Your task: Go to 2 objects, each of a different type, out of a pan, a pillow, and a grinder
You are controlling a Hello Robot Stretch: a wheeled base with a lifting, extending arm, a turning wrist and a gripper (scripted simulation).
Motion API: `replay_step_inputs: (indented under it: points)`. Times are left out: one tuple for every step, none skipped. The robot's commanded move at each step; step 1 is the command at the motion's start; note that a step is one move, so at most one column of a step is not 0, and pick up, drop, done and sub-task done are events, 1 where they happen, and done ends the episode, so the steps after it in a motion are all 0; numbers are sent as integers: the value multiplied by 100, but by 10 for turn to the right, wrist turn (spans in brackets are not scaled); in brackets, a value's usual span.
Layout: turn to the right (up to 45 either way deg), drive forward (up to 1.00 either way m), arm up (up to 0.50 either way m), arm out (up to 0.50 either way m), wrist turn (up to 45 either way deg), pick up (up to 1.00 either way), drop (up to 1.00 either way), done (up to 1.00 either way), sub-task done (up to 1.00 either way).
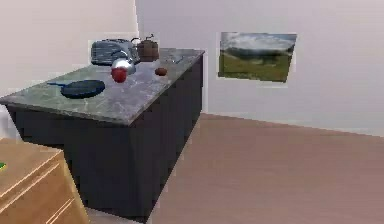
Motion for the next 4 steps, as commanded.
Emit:
replay_step_inputs:
  points:
    - [150, 0, 0, 0, 0, 0, 0, 0, 0]
    - [0, 60, 0, 0, 0, 0, 0, 0, 0]
    - [-450, 0, 0, 0, 0, 0, 0, 0, 0]
    - [-210, 0, 0, 0, 0, 0, 0, 0, 0]
